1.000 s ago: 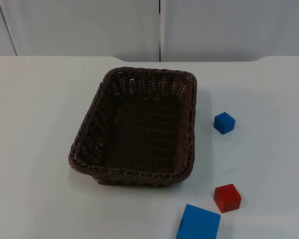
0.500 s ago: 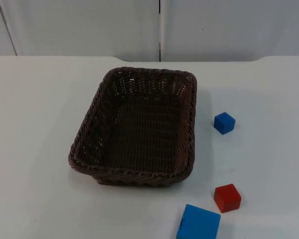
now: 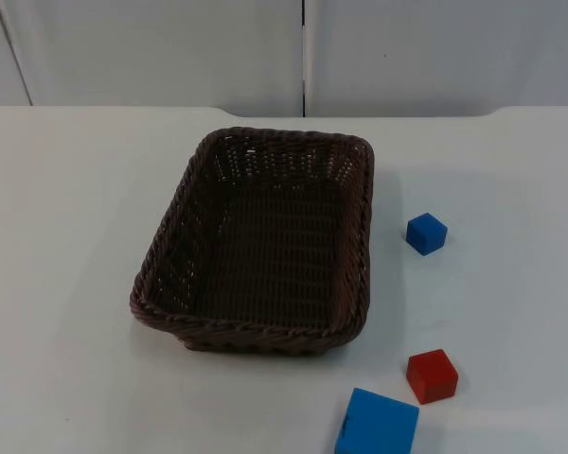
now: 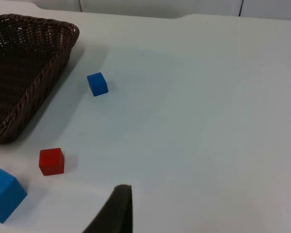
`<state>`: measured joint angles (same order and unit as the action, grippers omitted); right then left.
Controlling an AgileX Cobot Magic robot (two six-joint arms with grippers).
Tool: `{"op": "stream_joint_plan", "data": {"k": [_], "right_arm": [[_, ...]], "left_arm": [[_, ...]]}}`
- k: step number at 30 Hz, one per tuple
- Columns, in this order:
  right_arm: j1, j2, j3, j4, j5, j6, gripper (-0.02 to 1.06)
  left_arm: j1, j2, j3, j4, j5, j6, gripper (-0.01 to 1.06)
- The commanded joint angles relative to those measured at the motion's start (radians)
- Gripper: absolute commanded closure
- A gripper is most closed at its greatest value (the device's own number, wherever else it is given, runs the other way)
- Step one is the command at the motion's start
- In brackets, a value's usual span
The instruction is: Pick up the basket with the left hand and place the largest block into the basket with the right hand.
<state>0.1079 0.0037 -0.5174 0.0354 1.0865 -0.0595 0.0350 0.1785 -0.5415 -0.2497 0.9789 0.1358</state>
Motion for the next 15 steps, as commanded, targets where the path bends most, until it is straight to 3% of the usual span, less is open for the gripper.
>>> {"op": "stream_joint_plan", "data": {"k": [1, 15], "right_arm": [[-0.006, -0.004, 0.002, 0.005, -0.007, -0.003, -0.01], [-0.006, -0.004, 0.002, 0.005, -0.007, -0.003, -0.01]], "left_arm": [[0.002, 0.032, -0.005, -0.05, -0.041, 0.036, 0.0], [0.002, 0.153, -0.006, -0.242, -0.182, 0.163, 0.0]]}}
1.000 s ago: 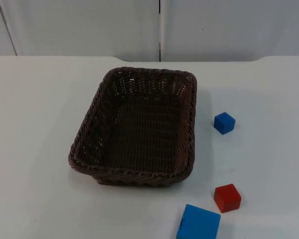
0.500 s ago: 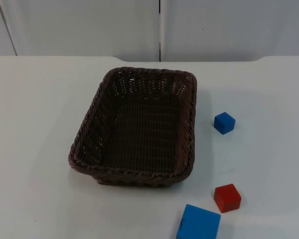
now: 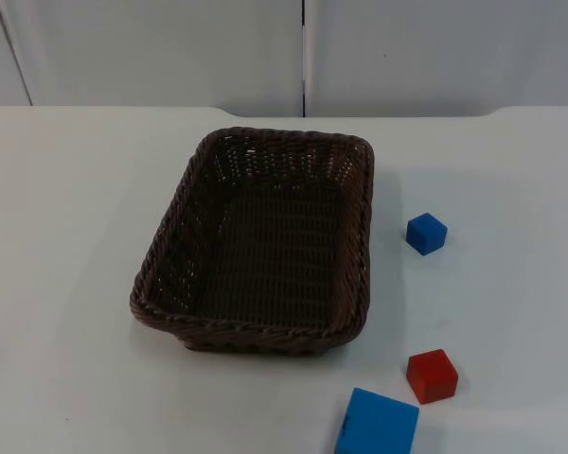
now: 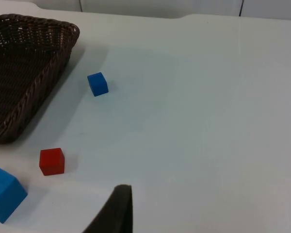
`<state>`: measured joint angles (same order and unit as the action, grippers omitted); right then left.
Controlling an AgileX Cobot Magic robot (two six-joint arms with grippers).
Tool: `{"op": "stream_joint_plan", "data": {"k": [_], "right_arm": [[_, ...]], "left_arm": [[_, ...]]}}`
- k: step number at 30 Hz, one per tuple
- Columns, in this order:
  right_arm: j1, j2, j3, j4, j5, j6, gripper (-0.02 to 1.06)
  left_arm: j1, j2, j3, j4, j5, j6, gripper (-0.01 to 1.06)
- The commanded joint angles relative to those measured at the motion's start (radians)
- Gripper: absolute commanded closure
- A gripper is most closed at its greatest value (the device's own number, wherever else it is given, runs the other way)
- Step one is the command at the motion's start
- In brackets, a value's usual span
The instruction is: Pick up the basket with the left hand and place the largest block into the basket with the right hand.
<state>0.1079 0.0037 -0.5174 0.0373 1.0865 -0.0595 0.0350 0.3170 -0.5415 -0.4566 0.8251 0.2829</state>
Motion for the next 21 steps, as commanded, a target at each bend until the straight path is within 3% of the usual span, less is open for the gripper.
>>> {"op": "stream_joint_plan", "data": {"k": [1, 10, 14, 21], "right_arm": [[-0.006, -0.004, 0.002, 0.003, -0.007, -0.003, -0.01], [-0.006, -0.004, 0.002, 0.003, -0.007, -0.003, -0.01], [-0.006, -0.004, 0.002, 0.003, -0.007, -0.003, -0.01], [-0.006, -0.004, 0.002, 0.003, -0.007, -0.003, -0.01]], "left_arm": [[0.002, 0.033, -0.006, -0.054, -0.03, 0.039, 0.0], [0.002, 0.204, -0.015, -0.168, -0.05, 0.174, 0.0], [0.002, 0.319, -0.062, -0.236, -0.05, 0.274, 0.0], [0.002, 0.459, -0.158, -0.298, -0.048, 0.341, 0.0]]}}
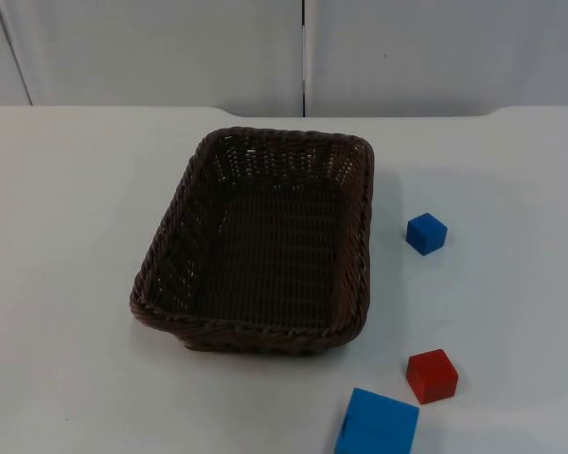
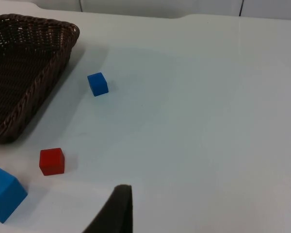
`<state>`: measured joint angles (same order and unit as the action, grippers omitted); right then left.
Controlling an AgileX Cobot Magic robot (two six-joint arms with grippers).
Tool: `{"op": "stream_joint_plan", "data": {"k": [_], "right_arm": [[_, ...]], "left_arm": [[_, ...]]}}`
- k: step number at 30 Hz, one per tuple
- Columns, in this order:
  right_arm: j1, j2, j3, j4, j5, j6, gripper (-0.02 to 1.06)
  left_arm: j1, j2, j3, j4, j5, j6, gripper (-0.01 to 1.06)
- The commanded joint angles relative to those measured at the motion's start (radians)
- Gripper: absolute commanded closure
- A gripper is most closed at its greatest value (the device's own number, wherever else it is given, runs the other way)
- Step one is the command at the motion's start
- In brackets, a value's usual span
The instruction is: Pick up the basket with the left hand and place the largest block into the basket with the right hand.
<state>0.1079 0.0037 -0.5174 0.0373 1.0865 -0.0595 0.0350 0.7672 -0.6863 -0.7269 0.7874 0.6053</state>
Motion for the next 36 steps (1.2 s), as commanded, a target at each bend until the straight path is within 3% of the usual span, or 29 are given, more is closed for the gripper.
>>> {"op": "stream_joint_plan", "data": {"k": [1, 11, 20, 25, 36], "right_arm": [[-0.006, -0.004, 0.002, 0.003, -0.007, -0.003, -0.01], [-0.006, -0.004, 0.002, 0.003, -0.007, -0.001, -0.01], [-0.006, -0.004, 0.002, -0.014, -0.007, 0.022, -0.01], [-0.006, -0.004, 0.002, -0.014, -0.007, 0.022, -0.01], [-0.006, -0.004, 0.002, -0.009, -0.007, 0.011, -0.01]], "left_arm": [[0.002, 0.033, -0.031, -0.032, -0.008, 0.019, 0.0], [-0.007, 0.179, -0.166, -0.075, -0.008, 0.049, 0.0], [-0.135, 0.35, -0.257, -0.015, -0.016, 0.052, 0.0], [-0.165, 0.456, -0.284, 0.009, -0.044, 0.052, 0.0], [-0.165, 0.642, -0.336, 0.019, -0.087, 0.052, 0.0]]}}
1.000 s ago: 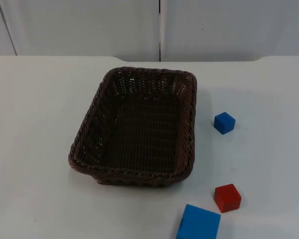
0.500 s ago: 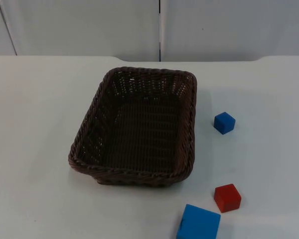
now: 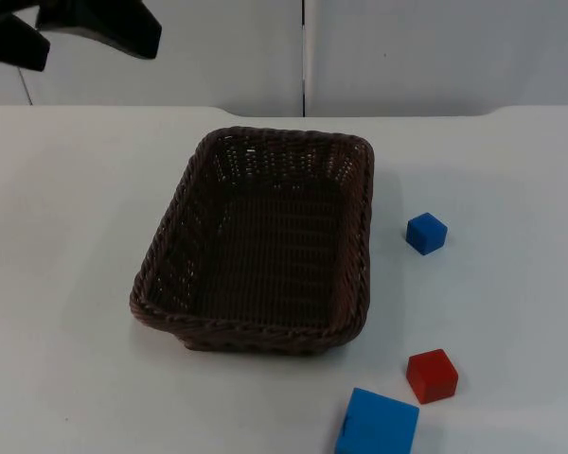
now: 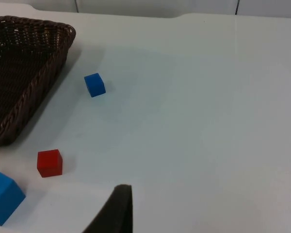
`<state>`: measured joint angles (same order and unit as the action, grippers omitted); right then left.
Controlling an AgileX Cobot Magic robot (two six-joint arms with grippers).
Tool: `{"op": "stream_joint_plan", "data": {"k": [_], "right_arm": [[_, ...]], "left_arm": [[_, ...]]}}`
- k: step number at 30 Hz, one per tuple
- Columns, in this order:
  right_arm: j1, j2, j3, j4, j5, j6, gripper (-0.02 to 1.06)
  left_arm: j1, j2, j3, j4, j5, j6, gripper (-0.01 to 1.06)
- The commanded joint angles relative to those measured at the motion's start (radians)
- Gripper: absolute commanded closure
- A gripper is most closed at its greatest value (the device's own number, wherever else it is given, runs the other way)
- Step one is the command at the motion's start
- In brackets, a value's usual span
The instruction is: Pick up the basket with the left hand and place the largest block into the basket with the right hand.
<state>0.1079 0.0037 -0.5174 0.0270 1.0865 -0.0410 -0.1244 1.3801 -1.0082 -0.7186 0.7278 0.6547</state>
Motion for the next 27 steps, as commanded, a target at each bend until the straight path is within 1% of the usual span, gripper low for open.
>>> {"op": "stream_joint_plan", "data": {"k": [1, 6, 10, 13, 17, 27], "right_arm": [[-0.006, -0.004, 0.002, 0.003, -0.007, -0.008, -0.01], [-0.006, -0.004, 0.002, 0.011, -0.007, -0.021, -0.01], [-0.006, -0.004, 0.002, 0.044, -0.006, -0.064, -0.01], [-0.006, -0.004, 0.002, 0.047, -0.006, -0.067, -0.01], [-0.006, -0.004, 0.002, 0.046, -0.006, -0.069, -0.01], [-0.006, -0.004, 0.002, 0.046, -0.006, -0.069, -0.01]], "left_arm": [[-0.006, 0.04, -0.016, 0.013, -0.039, 0.002, 0.0], [-0.006, 0.084, -0.016, 0.036, -0.072, 0.002, 0.0], [-0.006, 0.135, -0.023, 0.047, -0.113, -0.002, 0.0], [-0.006, 0.159, -0.035, 0.054, -0.115, -0.008, 0.0], [-0.006, 0.247, -0.084, 0.057, -0.104, -0.015, 0.0], [-0.006, 0.391, -0.127, 0.057, -0.104, -0.016, 0.0]]}}
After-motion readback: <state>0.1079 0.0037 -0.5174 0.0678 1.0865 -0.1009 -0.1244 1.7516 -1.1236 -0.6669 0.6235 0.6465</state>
